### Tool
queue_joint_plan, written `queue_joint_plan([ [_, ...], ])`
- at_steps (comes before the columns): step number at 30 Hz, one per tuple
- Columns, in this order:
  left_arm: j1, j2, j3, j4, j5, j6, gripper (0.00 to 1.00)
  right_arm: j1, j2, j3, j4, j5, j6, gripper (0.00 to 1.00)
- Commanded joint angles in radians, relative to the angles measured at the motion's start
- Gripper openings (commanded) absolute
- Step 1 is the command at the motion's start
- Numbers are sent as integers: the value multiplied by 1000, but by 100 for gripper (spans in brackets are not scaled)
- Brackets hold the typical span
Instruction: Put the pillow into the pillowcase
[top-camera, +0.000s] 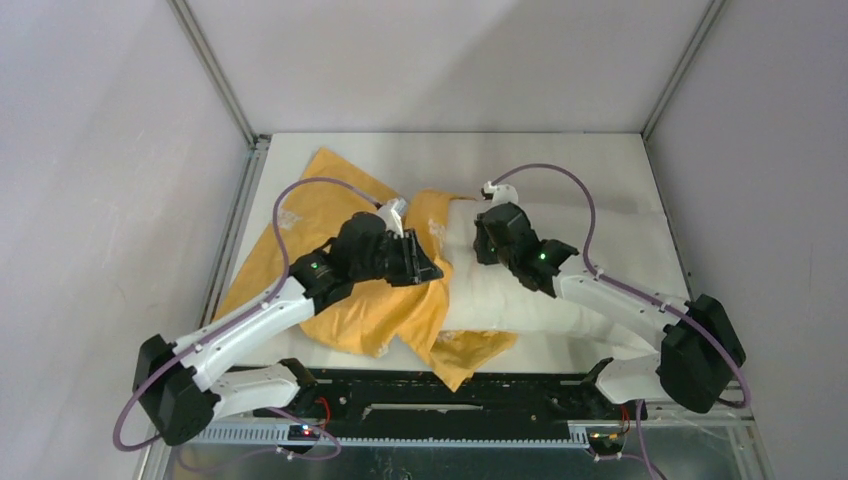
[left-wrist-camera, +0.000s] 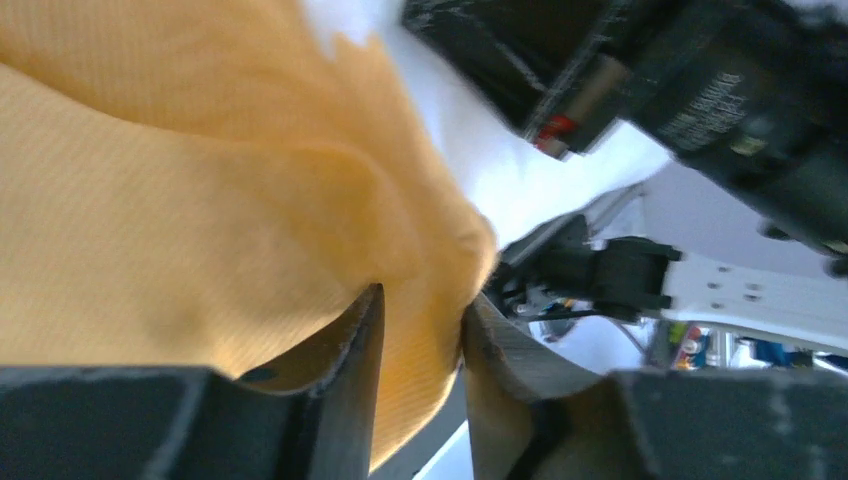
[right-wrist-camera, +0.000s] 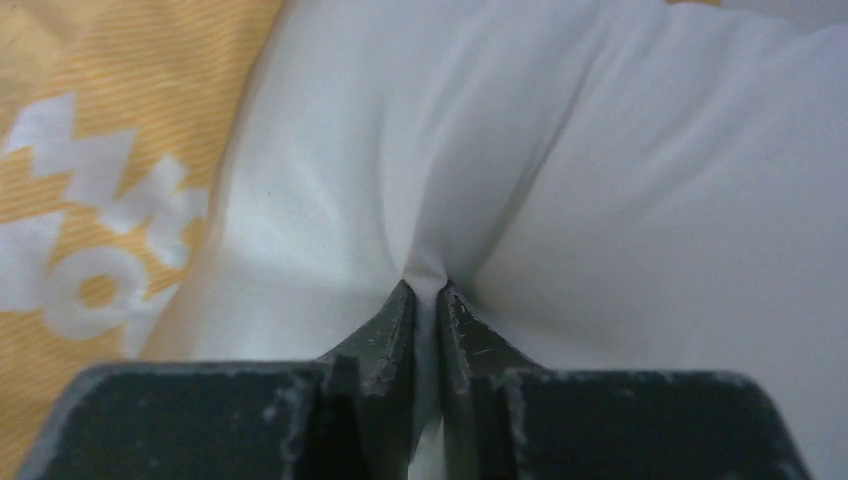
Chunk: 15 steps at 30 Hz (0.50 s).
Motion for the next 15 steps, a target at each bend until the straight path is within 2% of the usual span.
queue_joint_plan([
  [1, -13, 6, 96, -120, -161, 108, 48, 78, -22, -112, 37, -85, 108, 6],
  [3, -15, 3, 156, -178, -234, 142, 62, 83, -45, -145, 79, -93, 135, 0],
  [5, -14, 4, 226, -227, -325, 177, 70, 84, -56, -154, 98, -95, 149, 0],
  [11, -13, 128, 495, -363, -538, 281, 77, 86, -74, -155, 132, -86, 154, 0],
  [15, 8, 297, 646, -431, -574, 320, 79, 75, -110, -154, 134, -80, 154, 0],
])
